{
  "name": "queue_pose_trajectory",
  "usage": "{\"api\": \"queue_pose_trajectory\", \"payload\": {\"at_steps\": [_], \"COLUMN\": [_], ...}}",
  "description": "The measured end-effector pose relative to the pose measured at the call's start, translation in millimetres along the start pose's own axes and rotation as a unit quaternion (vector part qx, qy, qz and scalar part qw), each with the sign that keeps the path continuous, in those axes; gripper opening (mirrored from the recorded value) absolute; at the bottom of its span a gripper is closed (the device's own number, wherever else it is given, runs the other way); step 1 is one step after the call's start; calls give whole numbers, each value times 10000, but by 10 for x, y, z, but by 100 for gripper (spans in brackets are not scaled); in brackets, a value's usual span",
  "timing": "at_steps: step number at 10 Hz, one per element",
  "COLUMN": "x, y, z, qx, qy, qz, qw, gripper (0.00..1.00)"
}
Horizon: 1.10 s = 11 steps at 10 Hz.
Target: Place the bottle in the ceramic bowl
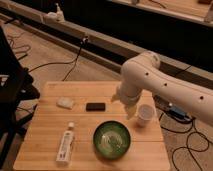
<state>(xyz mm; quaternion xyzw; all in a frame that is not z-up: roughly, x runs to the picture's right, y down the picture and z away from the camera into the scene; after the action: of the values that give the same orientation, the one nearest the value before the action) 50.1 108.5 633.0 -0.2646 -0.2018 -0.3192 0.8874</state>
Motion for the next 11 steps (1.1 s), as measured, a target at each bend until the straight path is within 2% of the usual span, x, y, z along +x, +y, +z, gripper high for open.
{"api": "queue_pose_trajectory", "payload": {"at_steps": [1,2,5,6,7,8,9,11], "x": [-240,-301,-265,-204,-211,-282,-362,-653], "y": [9,8,33,94,71,-14,-103,-416], "z": [38,43,45,86,154,300,414,740], "qx": [-34,-39,-76,-232,-313,-432,-470,-484], "qy": [-120,-149,-137,-119,-155,-266,-378,-733], "qz": [-309,-384,-352,-348,-421,-604,-742,-1176], "qw": [9994,9991,9993,9991,9985,9969,9954,9892], "gripper": [65,65,65,65,65,65,65,65]}}
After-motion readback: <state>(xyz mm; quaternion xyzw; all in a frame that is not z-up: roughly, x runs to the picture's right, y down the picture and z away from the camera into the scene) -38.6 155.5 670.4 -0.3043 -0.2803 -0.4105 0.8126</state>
